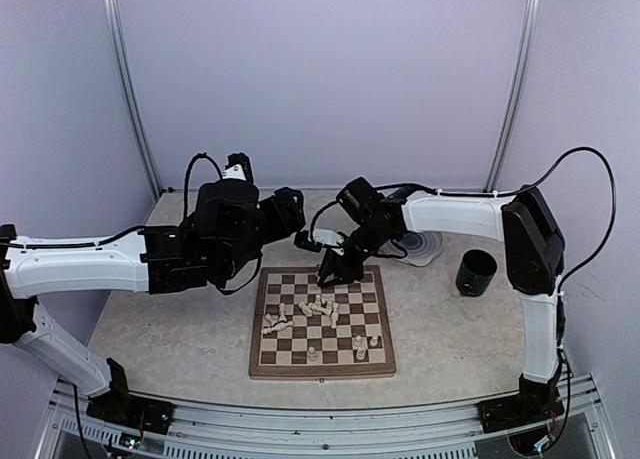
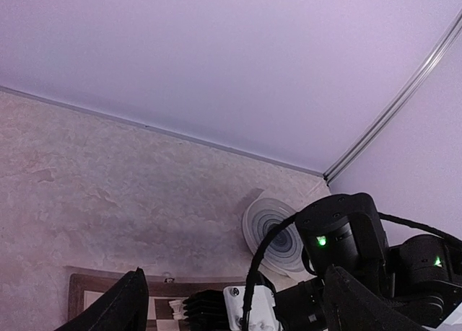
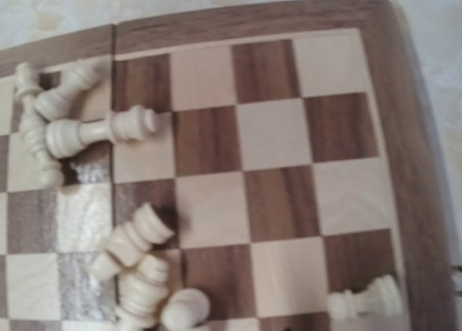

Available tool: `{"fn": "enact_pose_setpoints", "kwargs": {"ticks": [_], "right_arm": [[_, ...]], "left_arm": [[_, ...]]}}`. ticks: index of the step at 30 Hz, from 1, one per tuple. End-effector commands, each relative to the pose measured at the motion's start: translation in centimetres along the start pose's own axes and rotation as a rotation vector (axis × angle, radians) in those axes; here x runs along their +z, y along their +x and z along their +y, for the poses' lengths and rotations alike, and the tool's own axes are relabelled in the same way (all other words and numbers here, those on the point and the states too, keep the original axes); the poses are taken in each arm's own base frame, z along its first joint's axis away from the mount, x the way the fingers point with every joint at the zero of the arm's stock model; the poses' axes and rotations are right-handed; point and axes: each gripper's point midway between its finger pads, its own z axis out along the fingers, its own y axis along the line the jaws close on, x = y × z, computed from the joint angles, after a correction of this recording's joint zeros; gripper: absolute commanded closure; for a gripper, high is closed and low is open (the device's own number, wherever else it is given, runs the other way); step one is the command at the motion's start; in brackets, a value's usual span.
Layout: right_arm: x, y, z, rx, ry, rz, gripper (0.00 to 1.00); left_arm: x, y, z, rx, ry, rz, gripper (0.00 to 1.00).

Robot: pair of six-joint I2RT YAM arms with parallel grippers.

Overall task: Set up the chess pieces on the board
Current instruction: Pick up the pawn from the chessboard.

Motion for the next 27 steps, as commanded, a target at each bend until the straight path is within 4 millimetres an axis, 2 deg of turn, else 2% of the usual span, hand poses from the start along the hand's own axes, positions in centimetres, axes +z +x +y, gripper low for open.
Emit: {"fn": "enact_pose_setpoints", "kwargs": {"ticks": [1, 14, 22, 27], "right_arm": [[1.7, 0.7, 1.0, 0.015, -0.072, 0.036, 0.69], [3.4, 1.4, 2.5, 0.02, -0.154, 0.055, 0.7], [3.7, 1.2, 2.2, 0.021, -0.144, 0.062, 0.84], [3.2, 0.3, 1.6, 0.015, -0.111, 0.045, 0.91]], "left_arm": [[0.3, 0.1, -0.4, -0.01, 0.02, 0.014, 0.17], [0.7, 0.8, -0.1, -0.015, 0.01, 0.035, 0.17], [0.7, 1.1, 0.3, -0.013, 0.004, 0.043, 0.17], [0.7, 1.1, 0.3, -0.016, 0.008, 0.045, 0.17]]}}
